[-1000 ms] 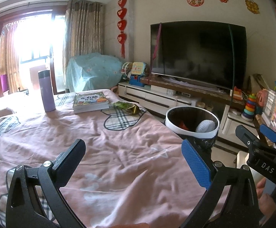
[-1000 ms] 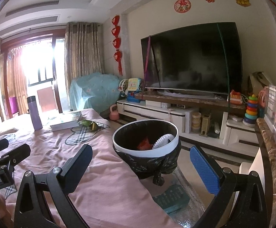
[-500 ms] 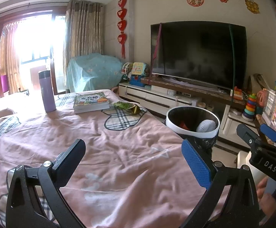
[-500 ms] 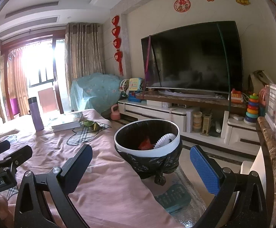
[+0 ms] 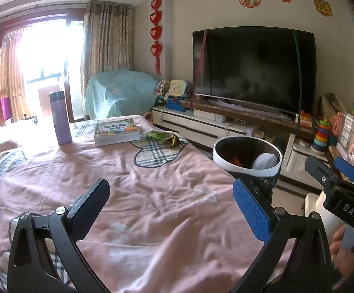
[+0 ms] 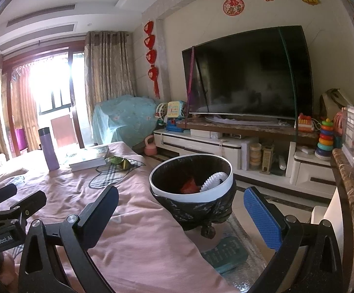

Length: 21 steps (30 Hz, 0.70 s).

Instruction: Collect trash

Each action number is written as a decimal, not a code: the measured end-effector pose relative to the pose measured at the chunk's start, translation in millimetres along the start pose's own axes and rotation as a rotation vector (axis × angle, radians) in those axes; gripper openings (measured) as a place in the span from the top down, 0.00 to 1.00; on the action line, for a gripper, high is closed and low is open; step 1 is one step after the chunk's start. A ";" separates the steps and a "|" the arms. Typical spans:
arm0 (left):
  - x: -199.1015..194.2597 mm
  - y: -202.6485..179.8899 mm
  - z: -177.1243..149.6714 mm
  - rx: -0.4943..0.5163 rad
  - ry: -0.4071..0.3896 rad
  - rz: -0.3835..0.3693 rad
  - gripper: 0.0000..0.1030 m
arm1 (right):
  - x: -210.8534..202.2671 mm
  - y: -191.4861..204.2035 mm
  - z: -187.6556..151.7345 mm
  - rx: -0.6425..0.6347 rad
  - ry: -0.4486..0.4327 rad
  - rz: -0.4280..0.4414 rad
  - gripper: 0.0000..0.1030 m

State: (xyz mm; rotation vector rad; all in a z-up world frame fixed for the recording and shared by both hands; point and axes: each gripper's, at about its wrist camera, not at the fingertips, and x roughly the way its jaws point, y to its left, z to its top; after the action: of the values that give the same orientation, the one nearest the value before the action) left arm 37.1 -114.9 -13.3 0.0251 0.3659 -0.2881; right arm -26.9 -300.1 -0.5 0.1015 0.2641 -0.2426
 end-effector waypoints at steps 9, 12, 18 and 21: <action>-0.3 -0.6 -0.1 0.003 0.000 -0.001 0.00 | 0.2 2.1 0.8 -0.003 -0.002 0.003 0.00; -0.4 -0.8 -0.1 0.003 0.000 -0.002 0.00 | 0.1 2.2 0.8 -0.001 -0.002 0.004 0.00; 0.1 -1.2 0.0 0.003 0.001 -0.002 0.00 | -0.3 3.3 1.1 0.001 -0.001 0.005 0.00; 0.0 -1.4 0.1 0.004 0.000 -0.002 0.00 | -0.2 2.1 0.7 0.000 -0.001 0.005 0.00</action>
State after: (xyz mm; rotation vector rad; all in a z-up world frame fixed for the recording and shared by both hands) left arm 36.8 -116.3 -13.2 0.0287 0.3657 -0.2904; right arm -26.3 -298.1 0.4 0.1021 0.2626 -0.2373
